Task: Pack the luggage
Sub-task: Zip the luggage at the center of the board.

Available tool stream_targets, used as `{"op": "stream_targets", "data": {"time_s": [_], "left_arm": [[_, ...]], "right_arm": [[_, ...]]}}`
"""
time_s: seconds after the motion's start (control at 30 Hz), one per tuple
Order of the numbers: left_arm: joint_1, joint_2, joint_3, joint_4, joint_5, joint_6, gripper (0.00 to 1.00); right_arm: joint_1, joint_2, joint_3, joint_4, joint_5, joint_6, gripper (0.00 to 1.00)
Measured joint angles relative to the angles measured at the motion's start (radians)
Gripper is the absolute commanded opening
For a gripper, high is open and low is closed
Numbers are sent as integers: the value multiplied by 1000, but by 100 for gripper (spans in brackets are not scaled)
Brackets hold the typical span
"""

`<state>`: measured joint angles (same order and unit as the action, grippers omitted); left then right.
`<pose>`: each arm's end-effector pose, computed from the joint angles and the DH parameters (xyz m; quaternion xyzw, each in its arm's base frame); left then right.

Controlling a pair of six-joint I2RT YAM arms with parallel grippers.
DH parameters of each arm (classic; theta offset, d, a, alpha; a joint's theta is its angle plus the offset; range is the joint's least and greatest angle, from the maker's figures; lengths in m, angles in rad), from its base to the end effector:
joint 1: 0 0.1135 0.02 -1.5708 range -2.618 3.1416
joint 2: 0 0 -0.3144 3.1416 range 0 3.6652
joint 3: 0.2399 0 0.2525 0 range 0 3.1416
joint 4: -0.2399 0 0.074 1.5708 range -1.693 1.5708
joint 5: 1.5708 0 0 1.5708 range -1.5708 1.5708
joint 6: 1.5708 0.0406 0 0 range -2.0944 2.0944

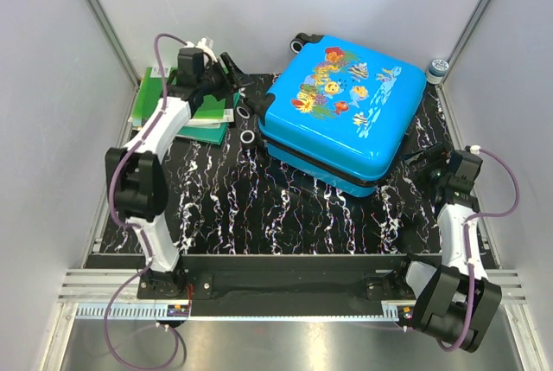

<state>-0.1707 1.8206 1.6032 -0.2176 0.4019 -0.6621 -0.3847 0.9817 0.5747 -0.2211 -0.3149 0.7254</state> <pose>0.4419 -0.0923 0.3769 -0.0968 0.8274 -0.3671 0.4139 0.1766 -0.0579 0.2667 0.4032 0.7854 0.2137 0.4183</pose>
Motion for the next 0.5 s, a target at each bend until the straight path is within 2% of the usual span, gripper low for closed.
{"op": "stream_targets", "data": {"time_s": [0.23, 0.5], "left_arm": [[-51, 151, 40, -51, -41, 28, 65], [-93, 142, 48, -62, -103, 89, 65]], "right_arm": [[1, 34, 11, -10, 44, -35, 92], [1, 198, 102, 3, 41, -91, 91]]}}
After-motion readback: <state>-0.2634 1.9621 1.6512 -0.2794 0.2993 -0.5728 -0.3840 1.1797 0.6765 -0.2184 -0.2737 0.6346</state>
